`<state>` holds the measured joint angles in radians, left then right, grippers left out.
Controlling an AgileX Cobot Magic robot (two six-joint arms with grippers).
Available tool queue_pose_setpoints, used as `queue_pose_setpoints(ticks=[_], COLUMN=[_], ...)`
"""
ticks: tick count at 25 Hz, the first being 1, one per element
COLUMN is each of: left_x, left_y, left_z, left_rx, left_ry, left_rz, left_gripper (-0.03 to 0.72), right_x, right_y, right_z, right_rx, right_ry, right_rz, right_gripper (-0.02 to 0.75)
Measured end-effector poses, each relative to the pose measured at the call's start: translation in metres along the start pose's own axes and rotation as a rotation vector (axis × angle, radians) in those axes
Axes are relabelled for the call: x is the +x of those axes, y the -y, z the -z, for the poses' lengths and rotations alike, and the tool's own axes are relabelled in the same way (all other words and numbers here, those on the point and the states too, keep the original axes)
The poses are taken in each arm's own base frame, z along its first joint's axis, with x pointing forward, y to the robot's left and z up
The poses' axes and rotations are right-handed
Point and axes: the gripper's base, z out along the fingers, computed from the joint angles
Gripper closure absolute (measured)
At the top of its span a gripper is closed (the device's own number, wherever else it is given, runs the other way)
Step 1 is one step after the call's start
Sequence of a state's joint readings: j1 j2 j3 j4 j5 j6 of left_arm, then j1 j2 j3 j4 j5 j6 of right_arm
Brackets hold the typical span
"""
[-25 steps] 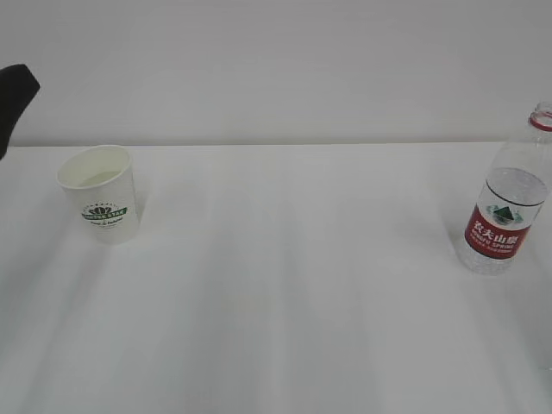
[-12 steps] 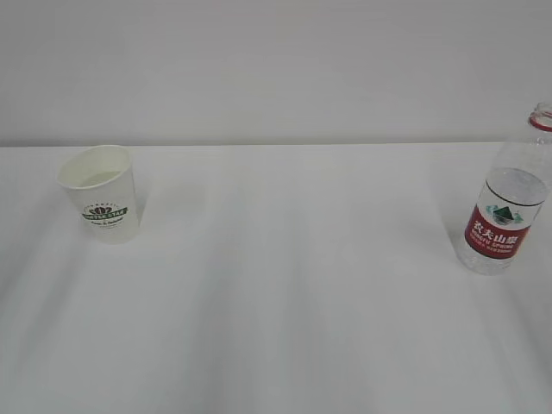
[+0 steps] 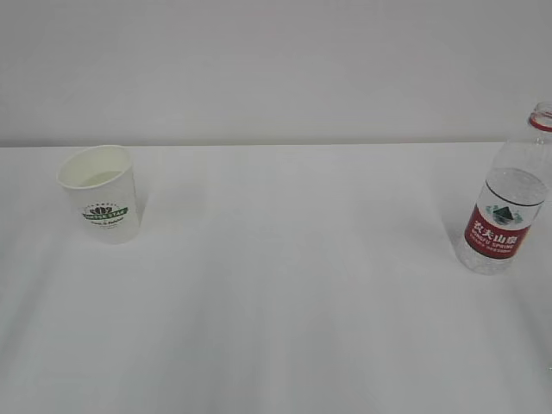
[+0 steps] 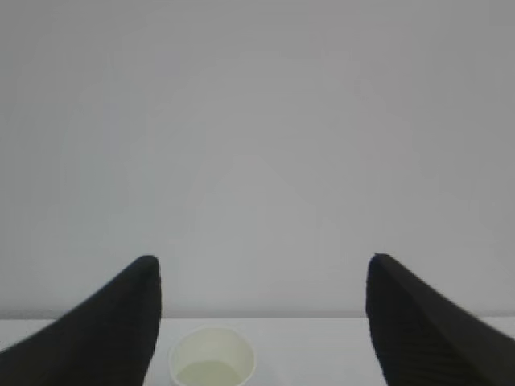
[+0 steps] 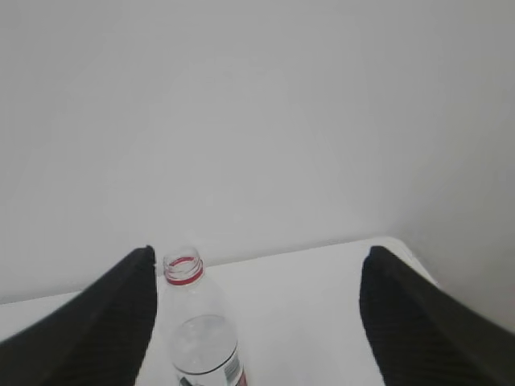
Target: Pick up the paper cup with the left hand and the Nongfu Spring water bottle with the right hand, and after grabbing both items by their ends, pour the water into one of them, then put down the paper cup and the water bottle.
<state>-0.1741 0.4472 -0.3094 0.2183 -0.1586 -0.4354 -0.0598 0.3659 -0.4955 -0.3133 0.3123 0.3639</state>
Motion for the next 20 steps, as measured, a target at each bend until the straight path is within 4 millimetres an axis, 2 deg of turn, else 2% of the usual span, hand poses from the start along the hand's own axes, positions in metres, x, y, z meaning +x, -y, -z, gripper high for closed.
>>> queue_pose_setpoints(ticks=[7, 13, 20], left_x=[0.004, -0.005, -0.020], left_y=[-0.006, -0.011, -0.014], left_z=[0.029, 0.041, 0.051], left_rx=[-0.091, -0.190, -0.268], left_ry=[-0.105, -0.221, -0.312], left_rz=[0.000, -0.053, -0.168], left_gripper=[0.109, 0.120, 0.191], right_x=[0.013, 0.025, 0.028], right_y=[0.002, 0.007, 0.011], right_z=[0.006, 0.029, 0.059], right_rx=[0.020, 0.056, 0.055], right_ry=[-0.138, -0.215, -0.174], right_rz=[-0.090, -0.062, -0.023], right_gripper=[0.147, 0.148, 0.148])
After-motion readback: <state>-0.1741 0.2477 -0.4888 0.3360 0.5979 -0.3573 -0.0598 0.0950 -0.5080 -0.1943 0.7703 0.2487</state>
